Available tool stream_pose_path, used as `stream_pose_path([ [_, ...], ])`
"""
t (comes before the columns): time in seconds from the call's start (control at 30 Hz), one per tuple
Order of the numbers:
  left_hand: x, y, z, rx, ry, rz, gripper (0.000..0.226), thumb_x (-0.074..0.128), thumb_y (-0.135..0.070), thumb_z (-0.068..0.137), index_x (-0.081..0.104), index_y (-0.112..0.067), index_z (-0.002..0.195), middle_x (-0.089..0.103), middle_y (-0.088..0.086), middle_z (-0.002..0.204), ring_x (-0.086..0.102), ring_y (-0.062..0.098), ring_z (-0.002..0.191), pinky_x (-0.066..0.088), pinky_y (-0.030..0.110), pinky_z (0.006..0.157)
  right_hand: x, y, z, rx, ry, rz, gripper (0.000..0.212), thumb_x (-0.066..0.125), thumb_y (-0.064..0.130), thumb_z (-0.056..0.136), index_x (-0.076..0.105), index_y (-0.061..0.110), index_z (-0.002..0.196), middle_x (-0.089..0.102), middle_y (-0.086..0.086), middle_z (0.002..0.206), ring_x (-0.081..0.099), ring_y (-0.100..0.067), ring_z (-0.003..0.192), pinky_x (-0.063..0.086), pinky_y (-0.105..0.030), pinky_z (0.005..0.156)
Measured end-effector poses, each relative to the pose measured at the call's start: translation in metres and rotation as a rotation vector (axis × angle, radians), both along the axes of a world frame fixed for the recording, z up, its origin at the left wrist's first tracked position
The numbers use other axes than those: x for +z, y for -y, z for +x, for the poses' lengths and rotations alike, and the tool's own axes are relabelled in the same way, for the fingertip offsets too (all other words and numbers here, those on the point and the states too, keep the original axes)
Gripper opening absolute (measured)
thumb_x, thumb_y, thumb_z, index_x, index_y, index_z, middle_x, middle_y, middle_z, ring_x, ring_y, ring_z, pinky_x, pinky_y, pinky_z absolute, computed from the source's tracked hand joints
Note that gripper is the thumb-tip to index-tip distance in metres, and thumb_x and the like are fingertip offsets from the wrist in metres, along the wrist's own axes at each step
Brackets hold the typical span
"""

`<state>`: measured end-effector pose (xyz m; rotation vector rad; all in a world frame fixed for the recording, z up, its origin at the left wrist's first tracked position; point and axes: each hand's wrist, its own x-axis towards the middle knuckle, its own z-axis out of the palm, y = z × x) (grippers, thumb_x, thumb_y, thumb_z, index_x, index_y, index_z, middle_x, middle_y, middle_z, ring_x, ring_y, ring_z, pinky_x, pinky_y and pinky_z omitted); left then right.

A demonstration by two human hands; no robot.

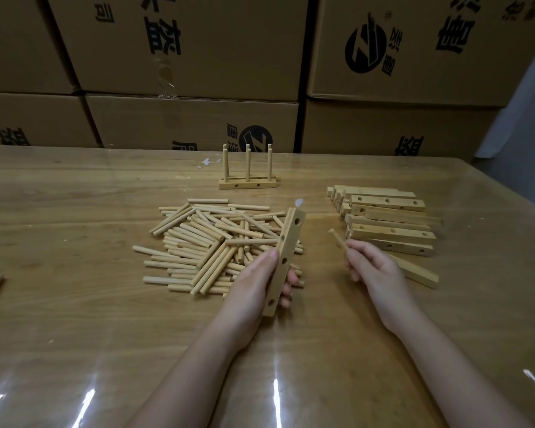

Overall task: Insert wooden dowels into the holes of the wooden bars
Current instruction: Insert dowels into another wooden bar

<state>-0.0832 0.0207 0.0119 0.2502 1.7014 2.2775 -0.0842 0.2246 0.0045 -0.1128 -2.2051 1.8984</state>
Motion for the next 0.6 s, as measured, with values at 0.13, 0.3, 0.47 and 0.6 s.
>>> stream_pose_path([
  [0.13, 0.0, -0.001, 0.0, -0.006, 0.0, 0.035, 0.029, 0.046, -0.025, 0.096, 0.056, -0.003, 0.112, 0.067, 0.008, 0.077, 0.062, 0.016, 0.064, 0.054, 0.024, 0.057, 0.001, 0.008, 0.003, 0.039, -0.051, 0.004, 0.014, 0.061, 0.014, 0.087, 0.067, 0.025, 0.094, 0.065, 0.018, 0.071, 0.056, 0.008, 0.063, 0.044, -0.008, 0.059],
  [0.3, -0.004, -0.005, 0.0, -0.01, -0.002, -0.022, 0.023, 0.043, -0.021, 0.099, 0.05, -0.003, 0.11, 0.07, 0.011, 0.08, 0.064, 0.021, 0.055, 0.054, 0.025, 0.051, 0.003, 0.015, 0.007, 0.021, -0.123, 0.03, 0.02, 0.064, 0.012, 0.084, 0.068, 0.032, 0.087, 0.069, 0.019, 0.077, 0.058, 0.009, 0.072, 0.043, -0.005, 0.066],
  [0.47, -0.008, -0.006, -0.001, -0.034, -0.086, -0.094, 0.027, 0.046, -0.025, 0.097, 0.049, -0.023, 0.124, 0.071, 0.011, 0.079, 0.06, 0.019, 0.047, 0.048, 0.024, 0.043, 0.004, 0.018, 0.009, 0.027, -0.161, 0.137, 0.021, 0.066, 0.013, 0.084, 0.069, 0.033, 0.09, 0.069, 0.009, 0.088, 0.06, 0.004, 0.083, 0.041, -0.005, 0.071],
  [0.6, -0.009, -0.006, -0.002, -0.07, -0.123, -0.08, 0.042, 0.052, -0.035, 0.086, 0.048, -0.036, 0.129, 0.071, 0.012, 0.081, 0.06, 0.019, 0.047, 0.048, 0.023, 0.043, 0.005, 0.019, 0.009, 0.033, -0.178, 0.157, 0.022, 0.065, 0.012, 0.084, 0.067, 0.032, 0.091, 0.068, 0.001, 0.091, 0.06, 0.0, 0.085, 0.042, -0.008, 0.074],
])
